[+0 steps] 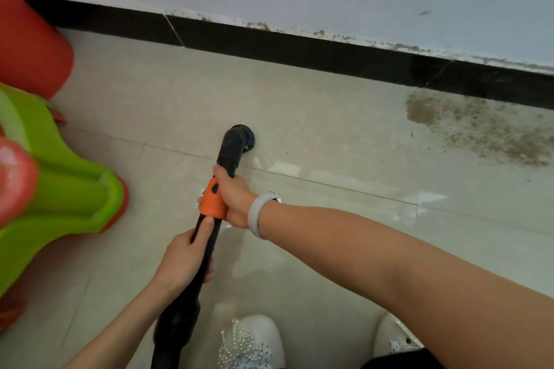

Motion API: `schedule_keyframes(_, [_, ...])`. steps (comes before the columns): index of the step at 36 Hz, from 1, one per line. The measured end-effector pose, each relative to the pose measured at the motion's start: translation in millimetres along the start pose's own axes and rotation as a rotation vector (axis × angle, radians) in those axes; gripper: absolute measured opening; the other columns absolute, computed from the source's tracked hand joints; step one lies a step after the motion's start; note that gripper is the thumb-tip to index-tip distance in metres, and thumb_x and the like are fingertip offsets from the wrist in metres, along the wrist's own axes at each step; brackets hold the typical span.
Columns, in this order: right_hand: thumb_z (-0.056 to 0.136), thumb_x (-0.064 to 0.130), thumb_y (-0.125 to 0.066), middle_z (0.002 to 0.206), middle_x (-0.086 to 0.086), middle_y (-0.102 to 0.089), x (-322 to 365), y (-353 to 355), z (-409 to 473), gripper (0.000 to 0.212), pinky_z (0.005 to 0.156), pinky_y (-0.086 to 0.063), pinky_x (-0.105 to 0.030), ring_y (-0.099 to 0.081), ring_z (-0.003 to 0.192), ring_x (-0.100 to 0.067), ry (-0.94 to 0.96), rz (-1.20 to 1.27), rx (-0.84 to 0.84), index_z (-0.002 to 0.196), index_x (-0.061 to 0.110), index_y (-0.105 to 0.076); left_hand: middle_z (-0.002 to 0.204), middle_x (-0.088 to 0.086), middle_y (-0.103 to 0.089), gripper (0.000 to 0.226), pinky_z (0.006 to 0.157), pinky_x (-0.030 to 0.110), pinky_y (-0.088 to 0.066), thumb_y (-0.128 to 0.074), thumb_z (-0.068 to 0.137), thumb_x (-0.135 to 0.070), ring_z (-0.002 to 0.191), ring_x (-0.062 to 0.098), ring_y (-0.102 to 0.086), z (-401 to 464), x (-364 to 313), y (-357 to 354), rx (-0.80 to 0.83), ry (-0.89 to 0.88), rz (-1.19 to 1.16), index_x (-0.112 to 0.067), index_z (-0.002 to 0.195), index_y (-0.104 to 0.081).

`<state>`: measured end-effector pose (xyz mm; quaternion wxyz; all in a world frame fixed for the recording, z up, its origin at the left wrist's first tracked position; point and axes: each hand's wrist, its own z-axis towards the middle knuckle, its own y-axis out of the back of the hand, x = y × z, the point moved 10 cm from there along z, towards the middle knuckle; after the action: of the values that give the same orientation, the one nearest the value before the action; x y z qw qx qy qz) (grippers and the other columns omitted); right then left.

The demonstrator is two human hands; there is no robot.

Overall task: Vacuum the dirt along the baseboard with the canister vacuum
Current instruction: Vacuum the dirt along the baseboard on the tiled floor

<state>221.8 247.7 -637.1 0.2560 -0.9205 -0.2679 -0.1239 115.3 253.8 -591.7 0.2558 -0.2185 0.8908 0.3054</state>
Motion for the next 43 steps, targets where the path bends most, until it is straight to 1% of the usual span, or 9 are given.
schedule_keyframes(7, [0.098, 0.027, -0.047, 0.073, -0.007, -0.056, -16, 22, -10, 0.021, 0.078, -0.055, -0.039, -0.062, 0.067, -0.022, 0.006, -0.077, -0.056, 0.083, 0.012, -0.044, 0.045, 0.011, -0.053, 0.049, 0.041, 0.026, -0.041, -0.042, 0.099, -0.044, 0.038, 0.020, -0.048, -16, 10, -11, 0.085, 0.006, 0.055, -0.004, 0.073, -0.047])
schedule_keyframes(11, [0.092, 0.034, -0.049, 0.090, -0.012, -0.058, -28, 64, -10, 0.021, 0.095, -0.052, -0.049, -0.062, 0.093, -0.031, 0.027, -0.171, -0.159, 0.086, 0.013, -0.050, 0.046, 0.008, -0.056, 0.047, 0.048, 0.027, -0.043, -0.043, 0.098, -0.045, 0.040, 0.020, -0.052, -28, 11, -36, 0.185, -0.034, 0.144, -0.008, 0.069, -0.047])
schedule_keyframes(15, [0.077, 0.047, -0.046, 0.097, -0.015, -0.061, -32, 101, -19, 0.033, 0.094, -0.051, -0.054, -0.063, 0.104, -0.038, 0.053, -0.201, -0.284, 0.085, 0.015, -0.050, 0.049, 0.006, -0.060, 0.048, 0.052, 0.027, -0.045, -0.043, 0.095, -0.051, 0.043, 0.018, -0.055, -33, 5, -59, 0.264, -0.083, 0.222, -0.012, 0.069, -0.048])
schedule_keyframes(18, [0.090, 0.038, -0.044, 0.098, -0.016, -0.060, -28, 111, -21, 0.024, 0.094, -0.051, -0.053, -0.062, 0.105, -0.038, 0.049, -0.151, -0.311, 0.088, 0.014, -0.048, 0.049, 0.005, -0.060, 0.049, 0.053, 0.026, -0.046, -0.044, 0.095, -0.054, 0.043, 0.018, -0.055, -32, 0, -65, 0.274, -0.086, 0.242, -0.013, 0.068, -0.049])
schedule_keyframes(24, [0.096, 0.028, -0.044, 0.077, -0.007, -0.049, 6, 63, -17, 0.020, 0.082, -0.049, -0.043, -0.052, 0.084, -0.027, 0.045, -0.164, -0.182, 0.082, 0.013, -0.045, 0.048, 0.007, -0.060, 0.049, 0.050, 0.026, -0.043, -0.043, 0.097, -0.050, 0.041, 0.020, -0.056, -18, -13, -38, 0.105, -0.098, 0.187, -0.011, 0.068, -0.051])
schedule_keyframes(29, [0.098, 0.030, -0.041, 0.077, -0.006, -0.045, 16, 40, -20, 0.024, 0.080, -0.046, -0.040, -0.047, 0.079, -0.023, 0.046, -0.231, -0.151, 0.081, 0.014, -0.043, 0.048, 0.009, -0.058, 0.051, 0.048, 0.026, -0.043, -0.042, 0.097, -0.051, 0.040, 0.021, -0.054, -6, -11, -22, 0.050, -0.070, 0.132, -0.009, 0.069, -0.047])
schedule_keyframes(35, [0.095, 0.037, -0.043, 0.082, -0.007, -0.051, 17, 80, -29, 0.026, 0.094, -0.051, -0.048, -0.056, 0.091, -0.029, 0.085, -0.154, -0.255, 0.081, 0.015, -0.045, 0.047, 0.007, -0.057, 0.048, 0.044, 0.022, -0.041, -0.044, 0.096, -0.050, 0.039, 0.020, -0.051, -10, -23, -58, 0.214, -0.108, 0.162, -0.010, 0.072, -0.047])
schedule_keyframes(39, [0.076, 0.048, -0.045, 0.098, -0.014, -0.061, 9, 148, -45, 0.031, 0.093, -0.051, -0.054, -0.062, 0.104, -0.038, 0.123, -0.049, -0.448, 0.083, 0.017, -0.047, 0.047, 0.003, -0.057, 0.050, 0.050, 0.025, -0.045, -0.045, 0.093, -0.058, 0.039, 0.019, -0.052, -15, -38, -102, 0.395, -0.161, 0.286, -0.013, 0.074, -0.051])
schedule_keyframes(43, [0.094, 0.039, -0.042, 0.097, -0.014, -0.060, 6, 212, -67, 0.028, 0.090, -0.052, -0.054, -0.062, 0.102, -0.036, 0.162, 0.055, -0.612, 0.092, 0.012, -0.048, 0.047, 0.001, -0.058, 0.052, 0.058, 0.027, -0.048, -0.043, 0.091, -0.064, 0.042, 0.018, -0.054, -24, -54, -143, 0.532, -0.220, 0.415, -0.015, 0.076, -0.053])
